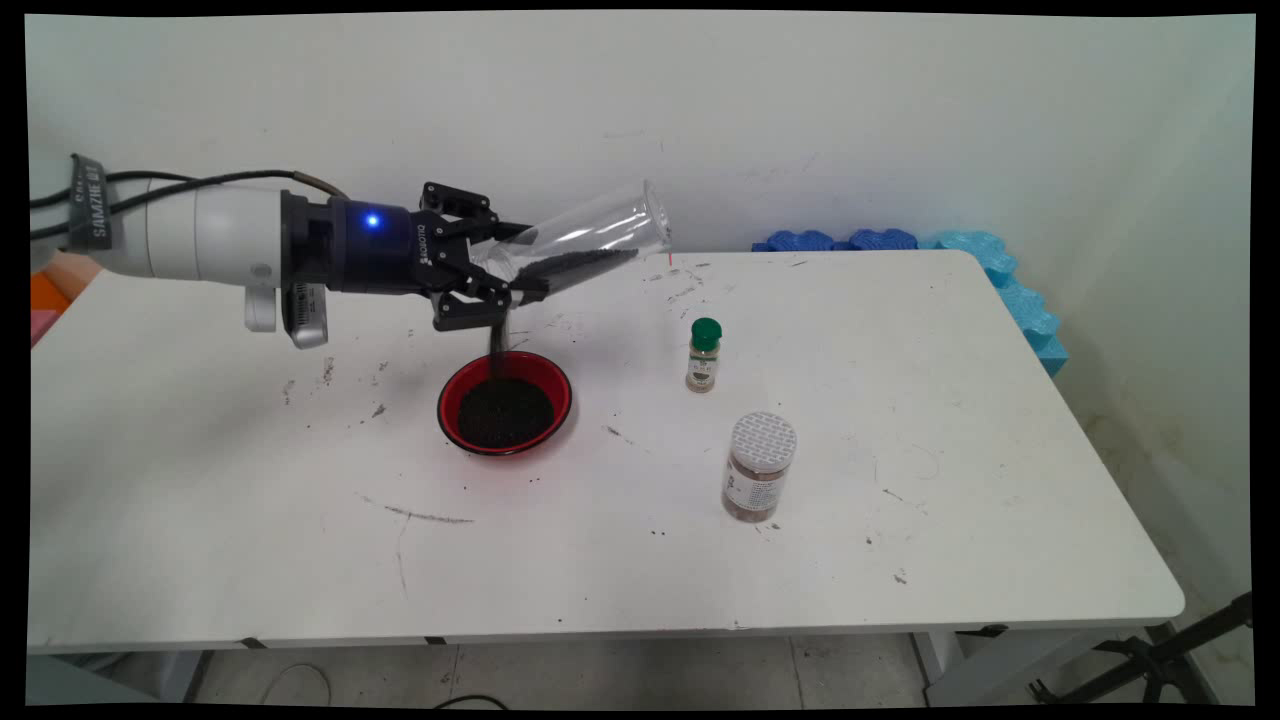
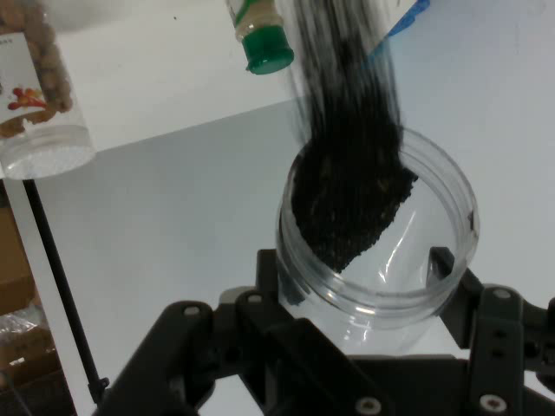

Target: Pour the black seasoning powder in the red bowl

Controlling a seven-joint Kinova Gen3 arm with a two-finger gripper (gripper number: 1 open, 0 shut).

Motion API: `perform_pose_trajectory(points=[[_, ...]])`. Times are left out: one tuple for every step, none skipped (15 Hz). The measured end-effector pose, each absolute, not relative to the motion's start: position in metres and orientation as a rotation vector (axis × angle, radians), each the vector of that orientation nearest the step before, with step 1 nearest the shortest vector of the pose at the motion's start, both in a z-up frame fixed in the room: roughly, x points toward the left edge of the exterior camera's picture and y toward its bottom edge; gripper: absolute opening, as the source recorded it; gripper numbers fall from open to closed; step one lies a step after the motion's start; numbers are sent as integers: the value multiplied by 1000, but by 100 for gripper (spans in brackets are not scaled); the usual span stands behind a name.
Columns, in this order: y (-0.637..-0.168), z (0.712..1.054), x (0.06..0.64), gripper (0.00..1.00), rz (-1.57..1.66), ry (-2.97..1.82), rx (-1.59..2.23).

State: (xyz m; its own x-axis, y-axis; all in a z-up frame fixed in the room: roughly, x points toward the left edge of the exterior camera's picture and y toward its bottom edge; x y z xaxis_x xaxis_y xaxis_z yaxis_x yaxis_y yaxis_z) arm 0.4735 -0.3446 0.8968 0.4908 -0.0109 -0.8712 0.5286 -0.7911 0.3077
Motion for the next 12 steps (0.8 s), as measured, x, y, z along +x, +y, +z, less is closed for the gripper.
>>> perform_pose_trajectory(points=[[-345,897,473,0,-1287,427,2182],[-345,897,473,0,-1290,428,2179],[-345,898,473,0,-1292,429,2176],[-345,898,473,0,-1295,431,2172],[-345,898,473,0,-1298,432,2168],[-345,898,473,0,-1300,433,2165],[-345,899,473,0,-1303,433,2161],[-345,899,473,0,-1306,434,2156],[-345,899,473,0,-1309,435,2152],[-345,900,473,0,-1311,435,2149],[-345,900,473,0,-1315,436,2145],[-346,900,472,0,-1317,438,2141]])
